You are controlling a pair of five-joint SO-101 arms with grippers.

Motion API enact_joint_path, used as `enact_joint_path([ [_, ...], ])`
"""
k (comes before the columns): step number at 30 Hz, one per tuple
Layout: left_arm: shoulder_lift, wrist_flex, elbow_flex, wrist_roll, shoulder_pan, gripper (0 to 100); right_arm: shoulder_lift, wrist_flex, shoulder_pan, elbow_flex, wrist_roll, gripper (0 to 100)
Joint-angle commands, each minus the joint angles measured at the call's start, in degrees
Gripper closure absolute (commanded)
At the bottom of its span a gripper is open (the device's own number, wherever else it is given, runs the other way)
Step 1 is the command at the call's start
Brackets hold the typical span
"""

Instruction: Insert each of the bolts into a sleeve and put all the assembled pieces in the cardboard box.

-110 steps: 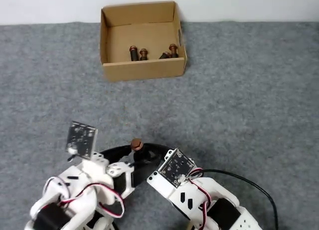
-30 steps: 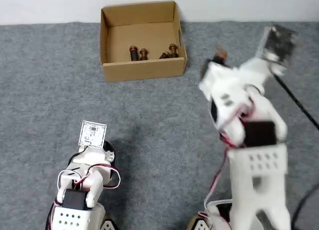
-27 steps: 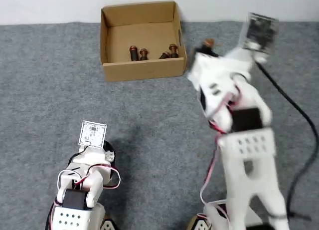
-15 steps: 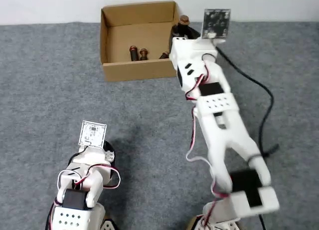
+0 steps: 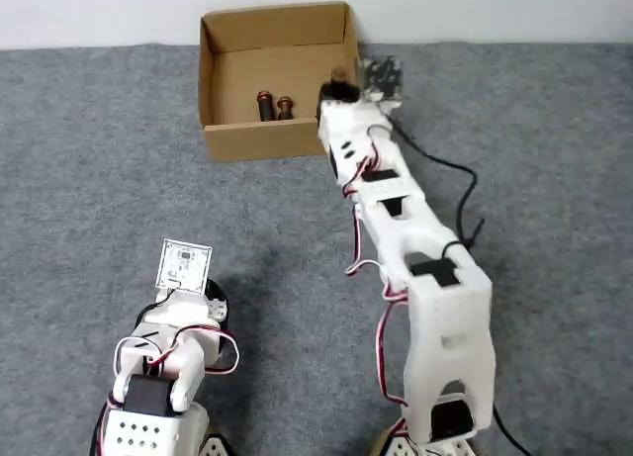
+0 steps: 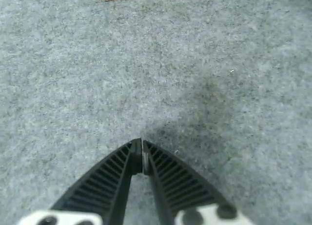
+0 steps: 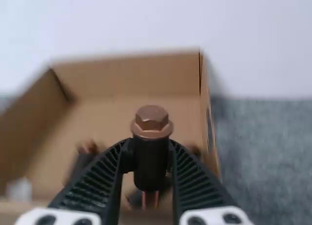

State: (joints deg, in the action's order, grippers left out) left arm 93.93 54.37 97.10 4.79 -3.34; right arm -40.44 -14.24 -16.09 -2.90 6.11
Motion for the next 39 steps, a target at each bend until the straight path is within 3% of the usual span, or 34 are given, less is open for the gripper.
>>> enact_joint_path([
  [1, 0.53, 0.18, -0.31, -0.18, 0.18, 99, -0.57, -0.31, -0.22, -4.57, -4.57, 80.5],
  [10, 0.53, 0.18, -0.31, -0.18, 0.18, 99, 4.09, 10.24, -0.13, -5.1, -4.22, 77.9],
  [13, 0.53, 0.18, -0.31, -0.18, 0.18, 99, 7.52, 16.13, -0.13, -5.1, -0.18, 77.9],
  [22, 0.53, 0.18, -0.31, -0.18, 0.18, 99, 23.16, 48.13, -0.4, -5.1, 9.58, 77.9],
  [28, 0.53, 0.18, -0.31, -0.18, 0.18, 99, 30.9, 68.88, -0.4, -5.1, 9.76, 77.9],
  [39, 0.53, 0.18, -0.31, -0.18, 0.18, 99, 43.21, 95.87, 0.22, -5.1, 9.85, 77.9],
])
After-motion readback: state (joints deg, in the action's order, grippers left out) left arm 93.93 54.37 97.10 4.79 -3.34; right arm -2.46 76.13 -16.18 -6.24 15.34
